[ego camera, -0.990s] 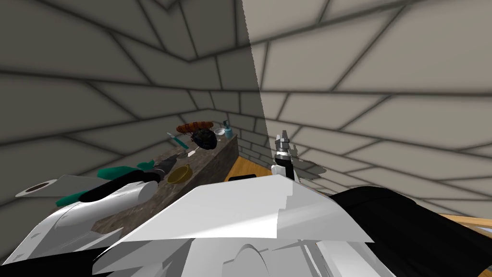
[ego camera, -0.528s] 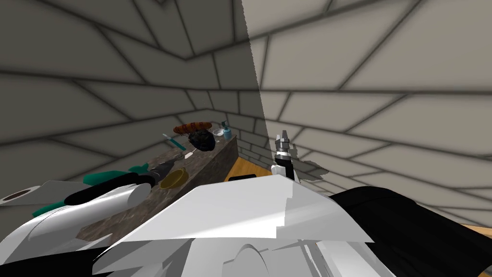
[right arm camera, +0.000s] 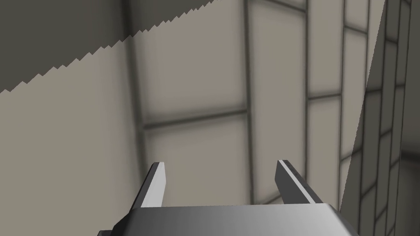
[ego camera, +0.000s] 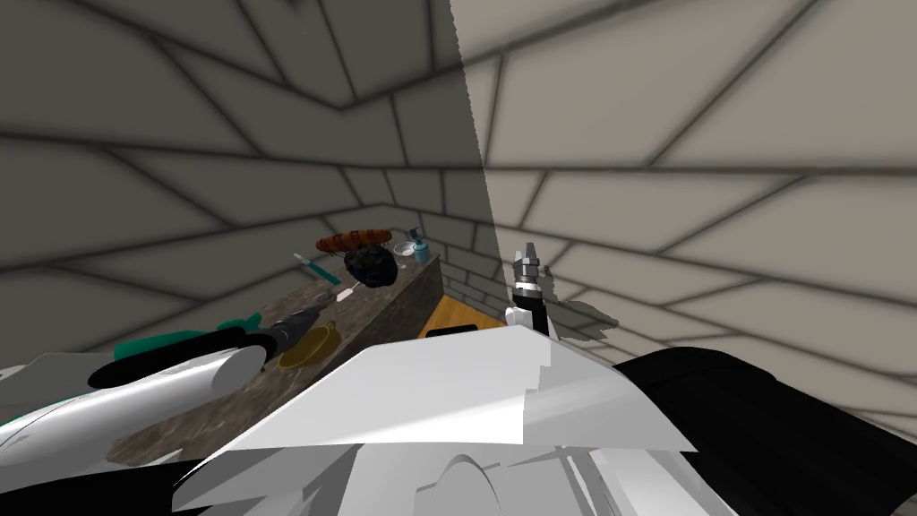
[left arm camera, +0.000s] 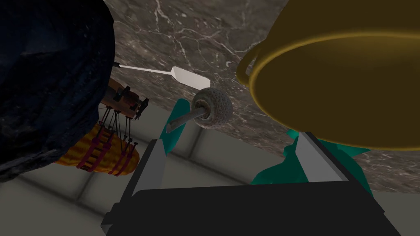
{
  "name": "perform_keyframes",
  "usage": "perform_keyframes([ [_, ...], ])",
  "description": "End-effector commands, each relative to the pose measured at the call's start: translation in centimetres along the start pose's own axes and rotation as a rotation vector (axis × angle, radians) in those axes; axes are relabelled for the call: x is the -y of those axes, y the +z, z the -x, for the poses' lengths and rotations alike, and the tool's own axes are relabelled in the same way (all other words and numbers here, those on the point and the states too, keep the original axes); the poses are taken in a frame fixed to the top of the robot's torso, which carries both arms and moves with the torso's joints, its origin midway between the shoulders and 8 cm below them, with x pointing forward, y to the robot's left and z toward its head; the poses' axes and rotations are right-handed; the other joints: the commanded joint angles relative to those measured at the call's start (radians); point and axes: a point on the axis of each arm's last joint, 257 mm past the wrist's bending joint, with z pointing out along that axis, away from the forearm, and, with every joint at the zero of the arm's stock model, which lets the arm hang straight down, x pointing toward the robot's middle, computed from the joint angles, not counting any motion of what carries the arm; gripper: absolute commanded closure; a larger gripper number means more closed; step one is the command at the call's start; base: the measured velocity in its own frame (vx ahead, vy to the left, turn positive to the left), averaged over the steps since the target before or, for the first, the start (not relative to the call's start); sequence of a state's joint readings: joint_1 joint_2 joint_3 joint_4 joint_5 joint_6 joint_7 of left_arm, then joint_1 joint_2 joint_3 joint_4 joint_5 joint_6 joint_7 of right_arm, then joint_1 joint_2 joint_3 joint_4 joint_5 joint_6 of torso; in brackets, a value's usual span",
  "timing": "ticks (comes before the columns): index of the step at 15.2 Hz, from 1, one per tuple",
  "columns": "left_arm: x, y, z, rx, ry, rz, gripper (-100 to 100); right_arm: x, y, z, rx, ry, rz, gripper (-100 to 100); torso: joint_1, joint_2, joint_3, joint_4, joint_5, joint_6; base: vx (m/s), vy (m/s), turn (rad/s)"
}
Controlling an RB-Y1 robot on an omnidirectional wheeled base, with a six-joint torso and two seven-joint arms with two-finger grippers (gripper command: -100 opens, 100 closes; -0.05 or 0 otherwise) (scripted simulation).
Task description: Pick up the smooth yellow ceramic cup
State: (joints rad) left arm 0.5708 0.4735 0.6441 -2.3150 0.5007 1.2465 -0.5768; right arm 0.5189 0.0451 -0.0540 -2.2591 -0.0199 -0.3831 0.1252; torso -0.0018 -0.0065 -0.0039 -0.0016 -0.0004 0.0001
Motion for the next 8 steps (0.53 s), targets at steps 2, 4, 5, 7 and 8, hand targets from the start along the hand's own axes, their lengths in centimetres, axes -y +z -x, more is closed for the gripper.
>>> perform_keyframes([
  [2,-1.7,-0.4,-0.4,-0.038,0.015,0.053,-100,0.0,0.0,0.0,0.0,0.0,0.0,0,0.001,0.001,0.001,0.0,0.0,0.0,0.051,-0.019,0.008],
  [4,-2.3,-0.5,-0.8,-0.055,0.015,0.078,-100,0.0,0.0,0.0,0.0,0.0,0.0,0,0.001,0.001,0.0,0.0,0.0,0.0,0.08,-0.026,0.018],
  [5,-3.1,-0.8,-0.8,-0.073,0.027,0.099,-100,0.0,0.0,0.0,0.0,0.0,0.0,0,0.001,0.001,0.0,0.0,0.0,0.0,0.09,-0.029,0.014],
  [7,-3.9,-1.0,-1.3,-0.093,0.027,0.128,-100,0.0,0.0,0.0,0.0,0.0,0.0,0,0.001,-0.001,0.0,0.0,0.0,0.0,0.088,-0.024,0.019],
  [8,-4.6,-1.3,-1.3,-0.111,0.039,0.145,-100,0.0,0.0,0.0,0.0,0.0,0.0,0,0.001,0.0,0.0,0.0,0.0,0.0,0.097,-0.022,0.015],
])
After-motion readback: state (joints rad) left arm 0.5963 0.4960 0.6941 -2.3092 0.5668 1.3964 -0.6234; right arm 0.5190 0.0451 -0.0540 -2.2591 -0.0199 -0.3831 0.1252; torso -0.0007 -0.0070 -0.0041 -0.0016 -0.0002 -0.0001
